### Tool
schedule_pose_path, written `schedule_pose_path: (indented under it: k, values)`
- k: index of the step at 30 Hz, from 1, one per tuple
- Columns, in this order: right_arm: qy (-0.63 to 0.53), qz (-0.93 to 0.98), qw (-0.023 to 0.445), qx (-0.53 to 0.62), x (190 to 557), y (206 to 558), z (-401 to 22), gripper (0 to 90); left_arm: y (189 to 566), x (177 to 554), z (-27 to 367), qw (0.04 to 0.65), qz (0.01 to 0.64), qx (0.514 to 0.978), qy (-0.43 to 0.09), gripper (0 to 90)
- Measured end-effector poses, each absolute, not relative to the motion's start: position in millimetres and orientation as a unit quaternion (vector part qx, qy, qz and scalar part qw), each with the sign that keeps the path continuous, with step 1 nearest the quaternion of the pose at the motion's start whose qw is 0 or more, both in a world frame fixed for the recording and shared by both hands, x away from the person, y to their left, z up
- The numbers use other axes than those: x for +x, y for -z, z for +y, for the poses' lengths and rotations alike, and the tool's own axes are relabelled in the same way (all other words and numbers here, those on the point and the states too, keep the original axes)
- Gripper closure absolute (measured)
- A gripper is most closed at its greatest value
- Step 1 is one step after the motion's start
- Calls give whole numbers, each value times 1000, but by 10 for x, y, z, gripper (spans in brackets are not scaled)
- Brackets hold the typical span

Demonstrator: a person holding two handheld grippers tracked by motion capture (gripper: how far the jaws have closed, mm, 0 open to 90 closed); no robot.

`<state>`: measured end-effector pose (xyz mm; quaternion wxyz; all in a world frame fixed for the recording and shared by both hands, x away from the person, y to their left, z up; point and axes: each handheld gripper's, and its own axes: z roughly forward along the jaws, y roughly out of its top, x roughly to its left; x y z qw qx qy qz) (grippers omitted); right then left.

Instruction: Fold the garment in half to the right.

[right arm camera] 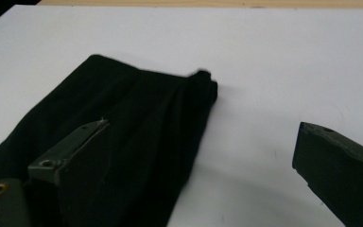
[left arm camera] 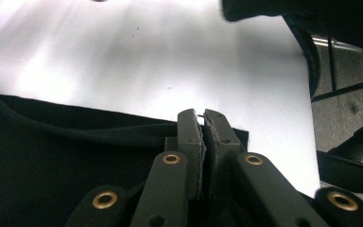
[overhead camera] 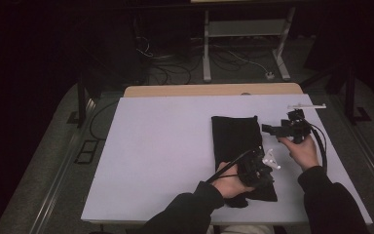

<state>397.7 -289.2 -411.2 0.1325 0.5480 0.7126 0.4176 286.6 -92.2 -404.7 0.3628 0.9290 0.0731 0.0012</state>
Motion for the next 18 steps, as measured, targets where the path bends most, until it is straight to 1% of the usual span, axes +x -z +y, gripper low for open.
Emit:
schedule_pose_path:
  k: [4,8,13,14,16,18]
  values:
    - [-423,706,128,553,3776,4142,-3039,44,4065,2874,-979,348,66,935,-2,844]
    - [-435,695,130,557,3627,4084,-3170,44,4077,2879,-1019,337,65,939,-5,844]
    - [-447,683,125,563,3523,4086,-3261,32,4111,2885,-1098,320,68,945,-5,839]
    - [-452,680,122,564,3512,4090,-3269,29,4102,2883,-1098,322,68,944,-3,831]
    - [-454,682,121,561,3493,4094,-3276,29,4064,2901,-1078,334,72,940,22,804]
    - [-453,685,120,558,3479,4098,-3276,17,4015,2905,-1043,345,74,935,35,720]
